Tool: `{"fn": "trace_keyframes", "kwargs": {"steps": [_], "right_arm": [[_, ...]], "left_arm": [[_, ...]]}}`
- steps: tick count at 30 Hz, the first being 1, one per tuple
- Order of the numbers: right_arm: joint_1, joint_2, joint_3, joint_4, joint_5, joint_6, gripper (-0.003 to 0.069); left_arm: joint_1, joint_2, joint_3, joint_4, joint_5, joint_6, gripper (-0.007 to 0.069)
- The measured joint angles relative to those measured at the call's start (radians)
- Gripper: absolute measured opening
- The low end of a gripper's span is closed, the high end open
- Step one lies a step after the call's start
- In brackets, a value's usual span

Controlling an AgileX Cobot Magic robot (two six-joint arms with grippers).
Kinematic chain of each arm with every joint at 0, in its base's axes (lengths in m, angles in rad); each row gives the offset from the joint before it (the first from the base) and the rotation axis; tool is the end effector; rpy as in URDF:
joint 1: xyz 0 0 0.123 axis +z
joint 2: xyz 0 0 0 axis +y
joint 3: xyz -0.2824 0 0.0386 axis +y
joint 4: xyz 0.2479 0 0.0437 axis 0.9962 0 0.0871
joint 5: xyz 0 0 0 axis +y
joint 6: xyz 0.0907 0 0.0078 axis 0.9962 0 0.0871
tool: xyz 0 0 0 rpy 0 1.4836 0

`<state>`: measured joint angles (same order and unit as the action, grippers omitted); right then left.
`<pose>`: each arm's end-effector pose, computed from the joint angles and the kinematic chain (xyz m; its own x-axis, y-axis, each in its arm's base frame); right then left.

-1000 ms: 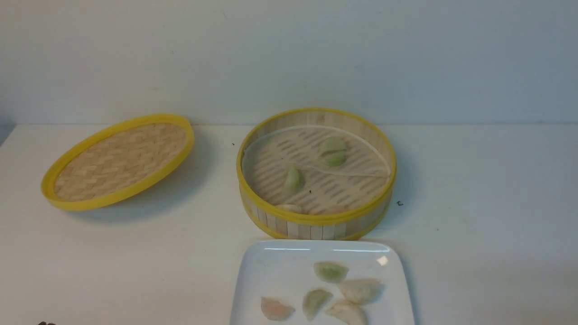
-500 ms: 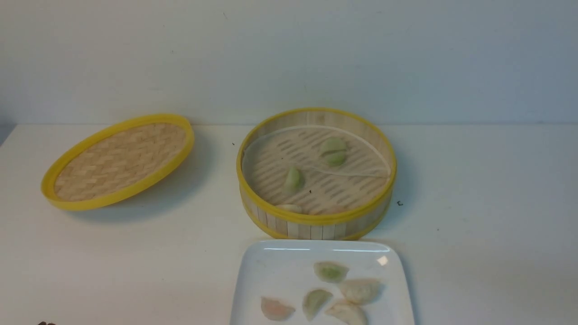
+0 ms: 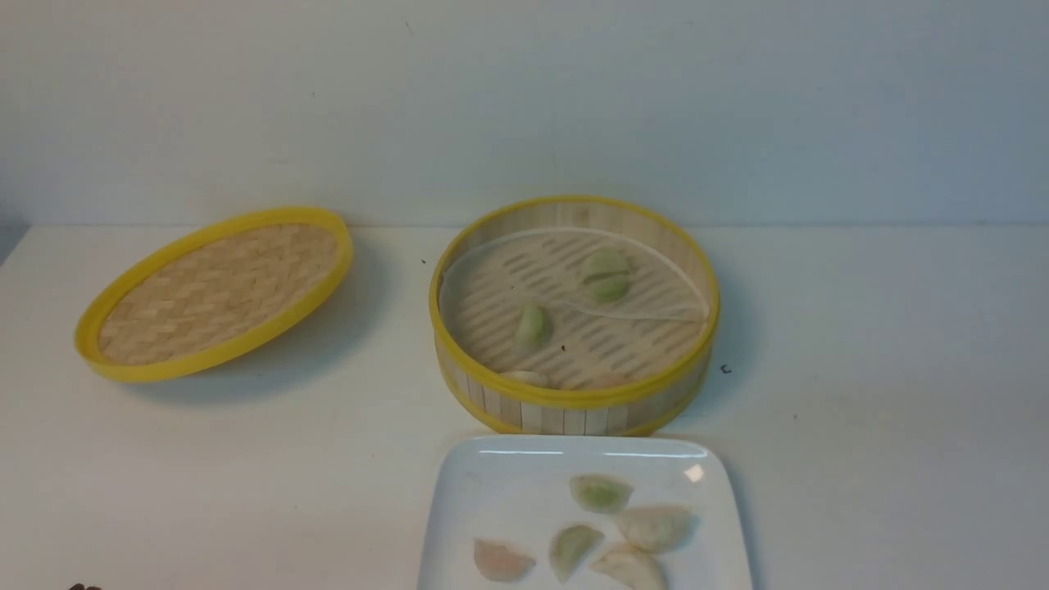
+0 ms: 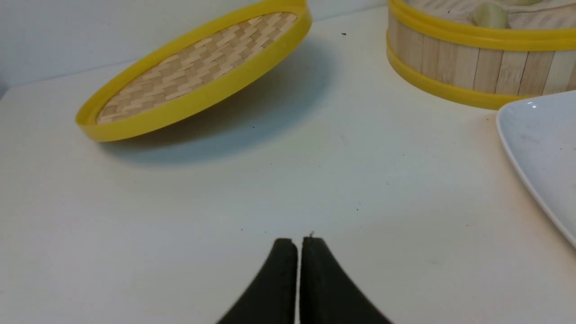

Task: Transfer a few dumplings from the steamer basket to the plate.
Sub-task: Use the right arm to grab a dumpling from inside the steamer

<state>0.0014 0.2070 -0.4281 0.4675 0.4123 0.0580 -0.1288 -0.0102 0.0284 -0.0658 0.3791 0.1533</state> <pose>0.0532 0.0166 0.3100 -0.1420 0.4637 -0.8745 -0.1300 0.8671 0.4809 0.0518 -0.0090 0.1701 -0.2867 0.1299 -0.9492 0.1785 0.9807 0.0803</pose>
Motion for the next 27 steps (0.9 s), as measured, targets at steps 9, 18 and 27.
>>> {"fn": "trace_keyframes", "kwargs": {"steps": [9, 18, 27], "right_arm": [[0.001, 0.558, -0.497, -0.039, 0.449, -0.178, -0.0015], [0.128, 1.092, -0.892, 0.053, 0.563, -0.34, -0.0013], [0.302, 1.505, -1.156, -0.099, 0.551, -0.373, 0.0012]], "left_arm": [[0.0, 0.0, 0.0, 0.0, 0.0, 0.0, -0.0006], [0.0, 0.0, 0.0, 0.0, 0.001, 0.0, -0.0006], [0.0, 0.0, 0.0, 0.0, 0.001, 0.0, -0.0006]]}}
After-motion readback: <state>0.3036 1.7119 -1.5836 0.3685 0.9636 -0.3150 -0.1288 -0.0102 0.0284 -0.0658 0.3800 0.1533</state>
